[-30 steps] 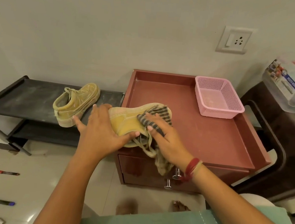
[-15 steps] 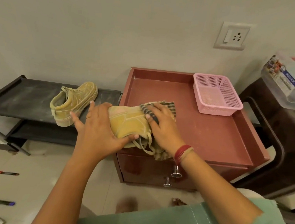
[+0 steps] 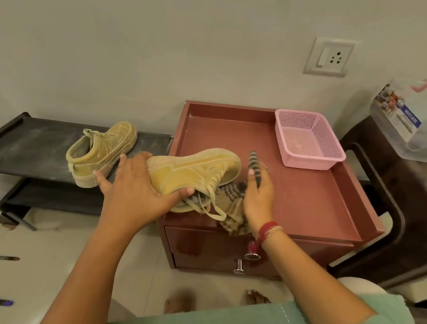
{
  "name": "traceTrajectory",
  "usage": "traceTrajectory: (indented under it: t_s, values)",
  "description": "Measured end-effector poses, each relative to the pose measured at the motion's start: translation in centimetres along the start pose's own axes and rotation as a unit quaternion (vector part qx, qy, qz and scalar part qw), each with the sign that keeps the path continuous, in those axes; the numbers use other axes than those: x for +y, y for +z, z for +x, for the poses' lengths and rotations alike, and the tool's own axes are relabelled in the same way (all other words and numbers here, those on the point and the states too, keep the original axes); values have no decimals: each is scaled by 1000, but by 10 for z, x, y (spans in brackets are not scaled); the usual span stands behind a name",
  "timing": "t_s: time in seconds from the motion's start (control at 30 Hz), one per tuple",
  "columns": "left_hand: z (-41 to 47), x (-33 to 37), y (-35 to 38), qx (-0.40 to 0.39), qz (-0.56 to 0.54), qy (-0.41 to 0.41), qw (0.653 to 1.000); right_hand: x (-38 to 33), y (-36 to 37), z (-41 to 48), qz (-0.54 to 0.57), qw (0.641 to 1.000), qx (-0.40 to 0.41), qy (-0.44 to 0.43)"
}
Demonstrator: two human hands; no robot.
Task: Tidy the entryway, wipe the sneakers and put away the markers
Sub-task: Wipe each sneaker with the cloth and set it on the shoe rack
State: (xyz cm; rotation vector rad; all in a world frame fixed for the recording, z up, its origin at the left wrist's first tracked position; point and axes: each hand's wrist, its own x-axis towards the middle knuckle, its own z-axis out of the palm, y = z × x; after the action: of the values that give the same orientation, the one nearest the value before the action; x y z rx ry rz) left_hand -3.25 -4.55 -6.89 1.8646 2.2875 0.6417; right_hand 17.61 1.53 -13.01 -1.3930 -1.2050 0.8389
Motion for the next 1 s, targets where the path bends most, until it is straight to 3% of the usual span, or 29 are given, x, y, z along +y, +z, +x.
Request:
traceTrajectory:
  t_s: [0.1, 0.2, 0.33, 0.47, 0.6, 0.63, 0.73, 0.83, 0.93, 1.0]
  values:
    - [2, -1, -1, -5, -19, -7, 1000, 6, 13, -10, -32, 986, -139, -81]
    - [3, 0, -1, -11, -39, -11, 999, 19, 11, 3, -3, 997, -77, 1]
    - [5, 0, -2, -14, -62, -26, 998, 11, 15, -8, 14, 988, -144, -50]
    - [6, 0, -1, -17, -95, -36, 995, 19, 12, 9, 32, 996, -79, 39]
    - [8, -4, -2, -17, -130, -69, 989, 14, 18, -1, 14, 986, -161, -31]
    - [7, -3, -2, -17, -128, -70, 989, 16, 17, 3, 9, 989, -149, -9]
    - [6, 0, 0, -13, -121, -57, 991, 13, 4, 26, 30, 996, -11, 80]
    - [7, 2, 2, -8, -115, -64, 991, -12, -10, 24, 33, 999, 24, 6]
    - [8, 2, 3, -11, -114, -55, 992, -42, -3, -11, 42, 987, -118, -98]
    - [7, 2, 2, -18, -124, -38, 991, -51, 15, -37, -40, 960, -227, -158]
